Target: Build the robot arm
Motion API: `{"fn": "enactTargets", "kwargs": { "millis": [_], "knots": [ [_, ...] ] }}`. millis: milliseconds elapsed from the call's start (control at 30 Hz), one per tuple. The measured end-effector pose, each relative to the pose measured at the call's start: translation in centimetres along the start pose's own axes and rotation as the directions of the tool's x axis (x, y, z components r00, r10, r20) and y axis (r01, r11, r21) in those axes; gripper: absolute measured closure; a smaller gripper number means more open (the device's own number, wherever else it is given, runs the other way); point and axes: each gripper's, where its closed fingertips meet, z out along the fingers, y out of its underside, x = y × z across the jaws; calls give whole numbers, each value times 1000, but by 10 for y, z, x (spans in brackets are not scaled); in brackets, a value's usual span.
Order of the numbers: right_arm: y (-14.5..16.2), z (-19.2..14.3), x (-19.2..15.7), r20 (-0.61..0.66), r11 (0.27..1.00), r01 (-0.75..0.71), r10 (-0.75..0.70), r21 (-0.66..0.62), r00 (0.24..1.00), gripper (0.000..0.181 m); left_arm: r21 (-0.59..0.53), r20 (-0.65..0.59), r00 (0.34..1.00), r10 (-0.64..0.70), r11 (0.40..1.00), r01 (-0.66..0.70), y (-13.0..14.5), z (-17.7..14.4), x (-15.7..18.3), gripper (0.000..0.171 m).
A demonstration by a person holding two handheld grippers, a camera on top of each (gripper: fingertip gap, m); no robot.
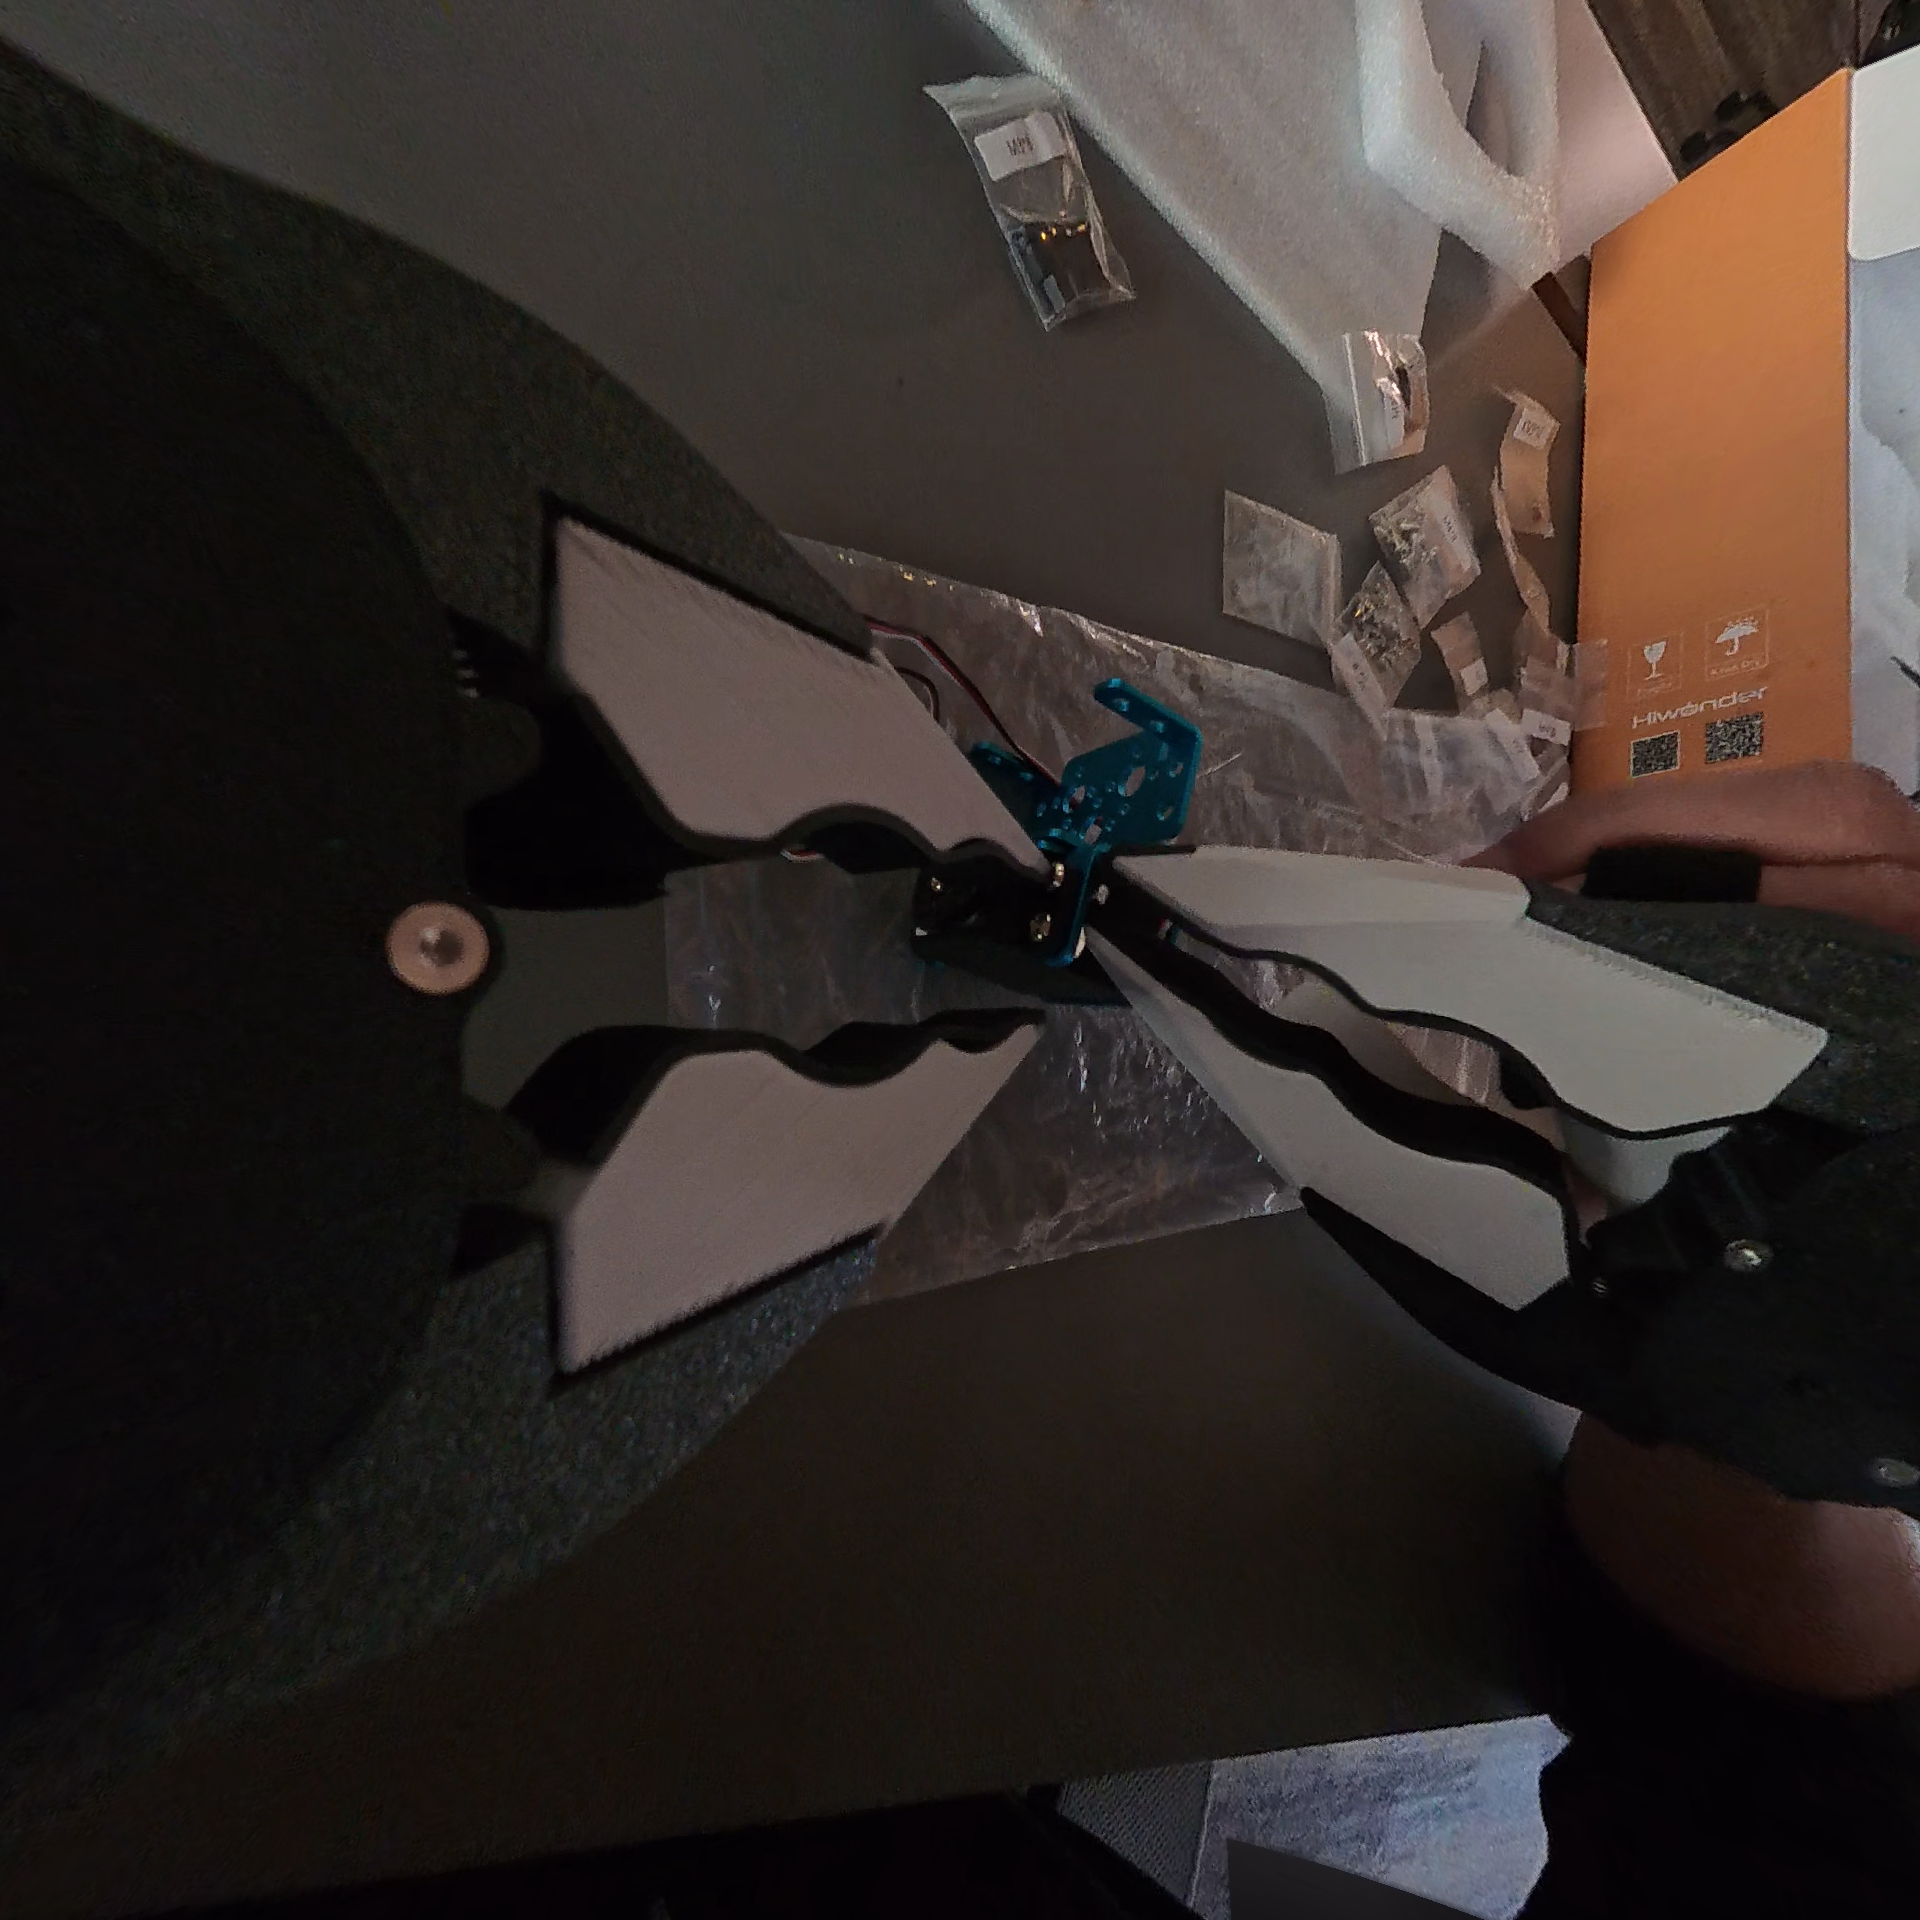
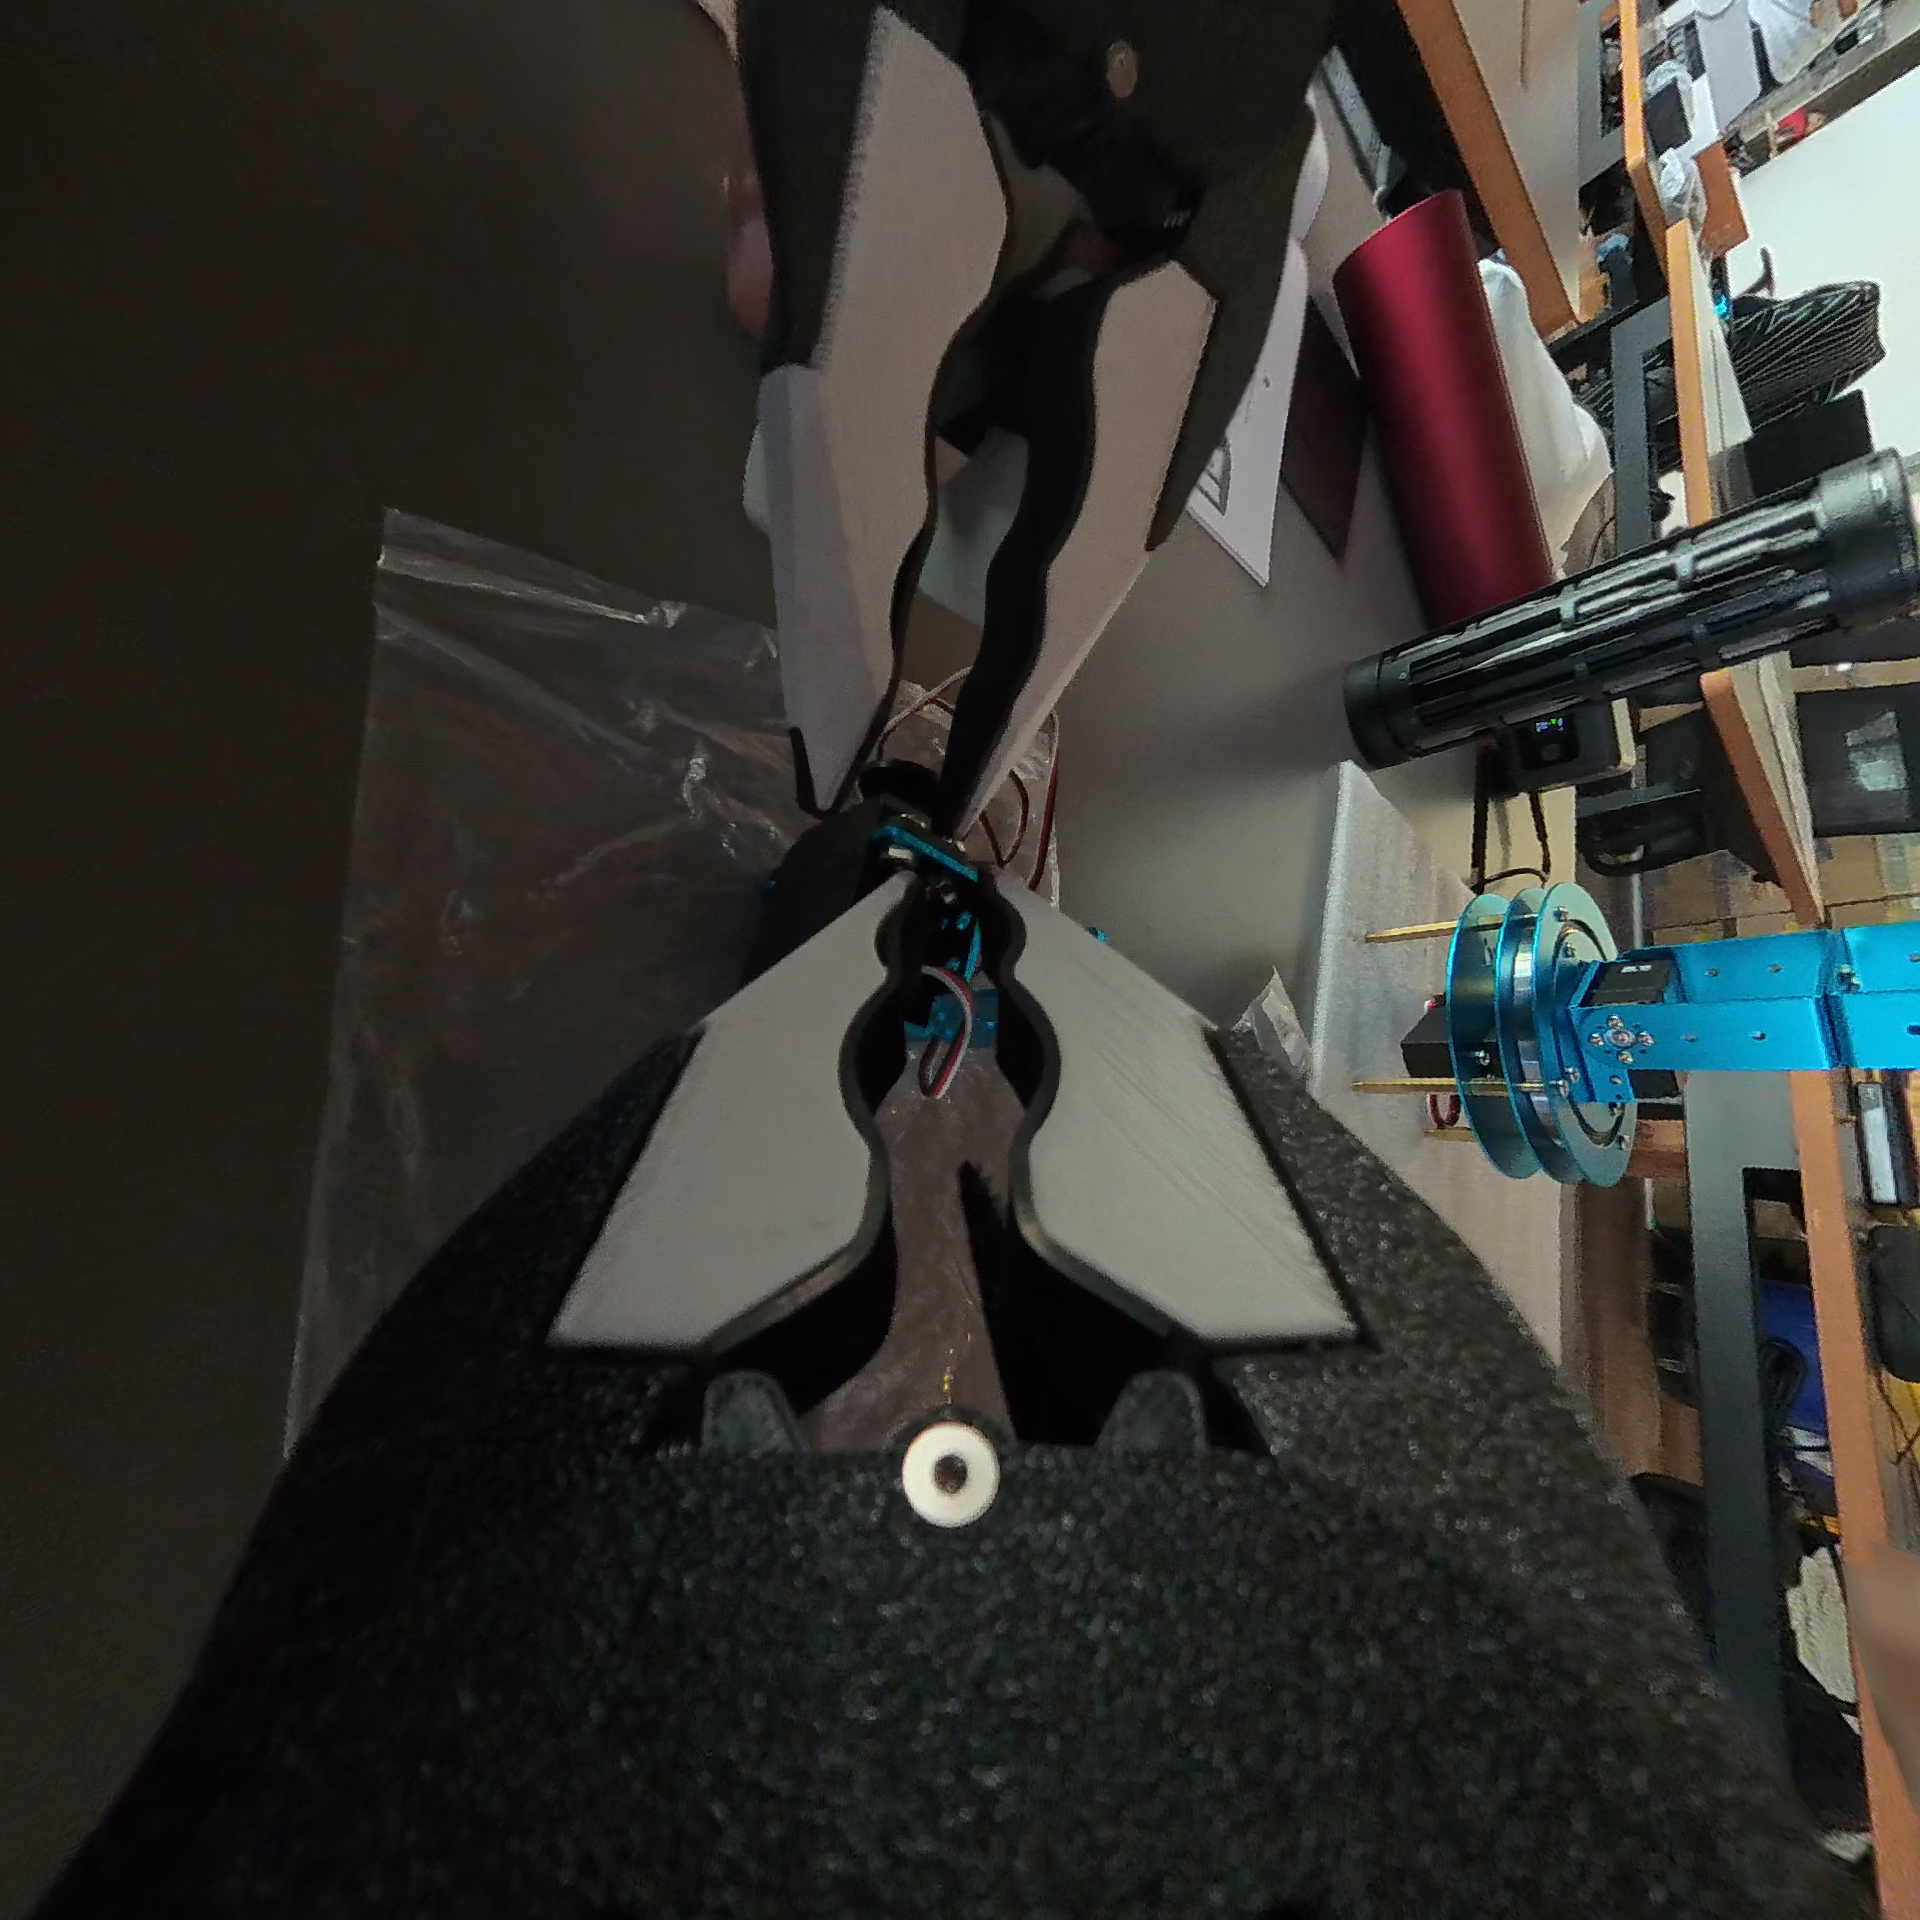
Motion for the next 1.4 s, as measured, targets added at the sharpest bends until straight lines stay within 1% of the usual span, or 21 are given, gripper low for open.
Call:
{"fn": "enactTargets", "kwargs": {
  "millis": [233, 433, 833, 1300, 1400],
  "knots": [
    [2, -2, 3, 19, 999, -47, 47, 3, 999, 166, -8, 20, 1000, 18, 1000, -18, 0, 2, 0, 150],
    [4, -3, 3, 29, 998, -59, 59, 1, 998, 166, -7, 14, 1000, 8, 1000, -8, 0, 1, 0, 151],
    [8, -1, 10, 1, 997, -74, 74, -19, 997, 163, -7, 15, 1000, 14, 1000, -14, 0, 2, 0, 149],
    [7, -2, 8, 16, 996, -93, 93, -11, 996, 164, -4, 11, 1000, 11, 1000, -11, 0, 1, 0, 148],
    [2, -4, 8, 28, 994, -112, 112, 11, 993, 164, -2, 13, 1000, 13, 1000, -13, 0, 1, 0, 149]
  ]
}}
